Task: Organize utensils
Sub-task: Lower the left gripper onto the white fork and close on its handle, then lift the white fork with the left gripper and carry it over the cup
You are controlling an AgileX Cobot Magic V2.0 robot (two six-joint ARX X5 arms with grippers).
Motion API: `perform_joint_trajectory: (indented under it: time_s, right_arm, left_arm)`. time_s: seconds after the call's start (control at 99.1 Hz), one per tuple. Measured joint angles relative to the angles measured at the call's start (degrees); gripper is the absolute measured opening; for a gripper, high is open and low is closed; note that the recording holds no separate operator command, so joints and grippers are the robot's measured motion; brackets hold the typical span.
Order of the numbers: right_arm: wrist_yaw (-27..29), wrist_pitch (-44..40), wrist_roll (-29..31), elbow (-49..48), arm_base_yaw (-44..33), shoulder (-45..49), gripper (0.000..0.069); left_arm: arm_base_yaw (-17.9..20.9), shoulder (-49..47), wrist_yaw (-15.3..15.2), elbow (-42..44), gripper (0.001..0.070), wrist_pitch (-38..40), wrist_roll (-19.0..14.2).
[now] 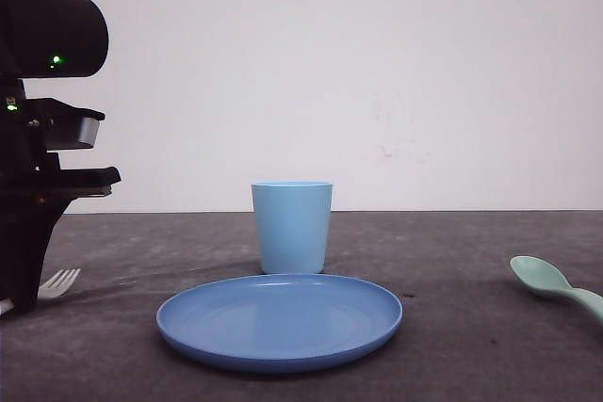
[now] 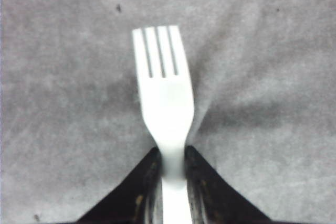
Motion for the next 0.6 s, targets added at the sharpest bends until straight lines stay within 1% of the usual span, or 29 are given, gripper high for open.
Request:
perform_joint_trajectory:
  time_s: [0.262,0.464,0.595]
  right_arm:
    - [0.00,0.00,0.00,0.00,0.00,0.00,0.0680]
    - [0.00,0.00,0.00,0.00,0.00,0.00,0.0680]
    - [0.00,0.00,0.00,0.00,0.00,0.00,0.0680]
  left_arm:
    - [-0.07,-1.29,0.00,0.00,0.0064,0.74,0.00]
    - [-0.48,-10.43,0.04,0.92,0.0063,4.33,0.00]
    - [-0.87,-16.44,0.37,2.71,0.0063,8.66,-0.07]
